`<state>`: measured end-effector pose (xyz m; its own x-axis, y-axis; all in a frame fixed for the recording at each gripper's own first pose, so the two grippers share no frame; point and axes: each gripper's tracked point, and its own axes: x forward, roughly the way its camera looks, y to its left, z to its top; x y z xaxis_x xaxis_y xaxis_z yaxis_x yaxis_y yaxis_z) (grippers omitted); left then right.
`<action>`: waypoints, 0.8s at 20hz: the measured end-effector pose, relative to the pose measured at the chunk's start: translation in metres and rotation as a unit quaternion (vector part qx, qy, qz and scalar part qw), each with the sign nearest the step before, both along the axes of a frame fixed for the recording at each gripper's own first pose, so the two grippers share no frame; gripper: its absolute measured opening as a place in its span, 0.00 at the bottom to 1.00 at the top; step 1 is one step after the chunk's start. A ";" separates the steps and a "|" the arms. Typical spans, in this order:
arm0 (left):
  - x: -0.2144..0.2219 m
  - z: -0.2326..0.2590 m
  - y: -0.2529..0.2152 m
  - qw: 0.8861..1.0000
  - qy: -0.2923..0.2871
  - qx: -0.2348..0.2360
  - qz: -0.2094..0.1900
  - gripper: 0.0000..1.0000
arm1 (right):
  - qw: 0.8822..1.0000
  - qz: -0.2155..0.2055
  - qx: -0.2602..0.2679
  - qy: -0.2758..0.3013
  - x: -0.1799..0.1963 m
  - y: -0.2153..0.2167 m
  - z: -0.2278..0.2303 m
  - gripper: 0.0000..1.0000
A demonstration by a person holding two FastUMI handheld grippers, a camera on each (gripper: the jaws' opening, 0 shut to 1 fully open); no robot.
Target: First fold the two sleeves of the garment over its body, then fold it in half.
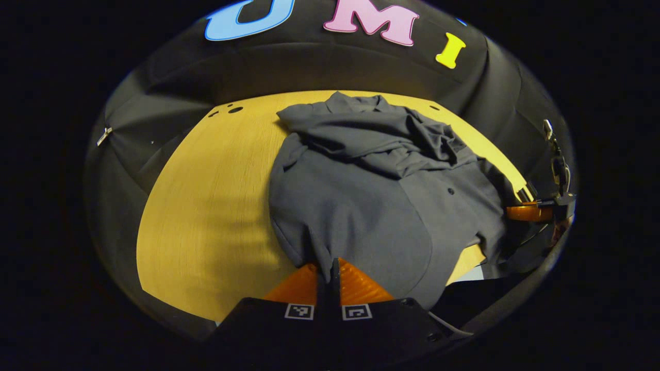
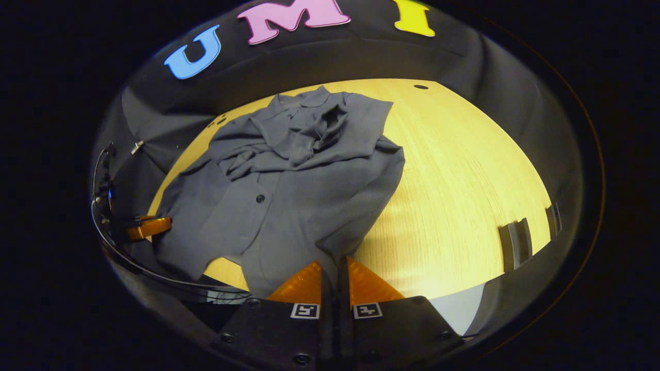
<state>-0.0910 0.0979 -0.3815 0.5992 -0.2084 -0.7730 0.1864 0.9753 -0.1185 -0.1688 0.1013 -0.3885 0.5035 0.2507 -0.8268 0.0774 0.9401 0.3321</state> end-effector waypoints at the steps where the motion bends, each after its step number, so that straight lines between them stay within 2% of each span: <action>1: -0.002 0.007 -0.002 1.000 0.003 -0.010 -0.001 0.06 | 1.000 -0.004 0.003 -0.005 0.001 -0.003 0.008 0.09; 3: -0.007 0.020 -0.007 1.000 0.006 -0.025 -0.004 0.06 | 1.000 -0.007 0.011 -0.007 0.001 -0.008 0.022 0.09; 6: -0.009 0.051 -0.014 0.999 -0.012 -0.040 -0.009 0.06 | 0.999 -0.018 0.014 -0.047 0.016 -0.019 0.052 0.09; 9: 0.012 0.082 -0.011 0.998 -0.042 -0.055 0.004 0.06 | 0.994 -0.041 0.012 -0.102 0.052 -0.043 0.089 0.09; 11: 0.032 0.103 -0.012 0.995 -0.059 -0.077 0.027 0.06 | 0.989 -0.052 0.019 -0.135 0.080 -0.055 0.115 0.08; 16: 0.074 0.137 -0.024 0.988 -0.091 -0.108 0.054 0.05 | 0.983 -0.036 0.015 -0.177 0.121 -0.059 0.136 0.08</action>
<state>-0.0171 0.0742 -0.2446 0.7519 -0.2847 -0.5946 0.1205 0.9461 -0.3006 -0.0476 0.0425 -0.2521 0.7763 0.2257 -0.5886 0.0176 0.9256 0.3781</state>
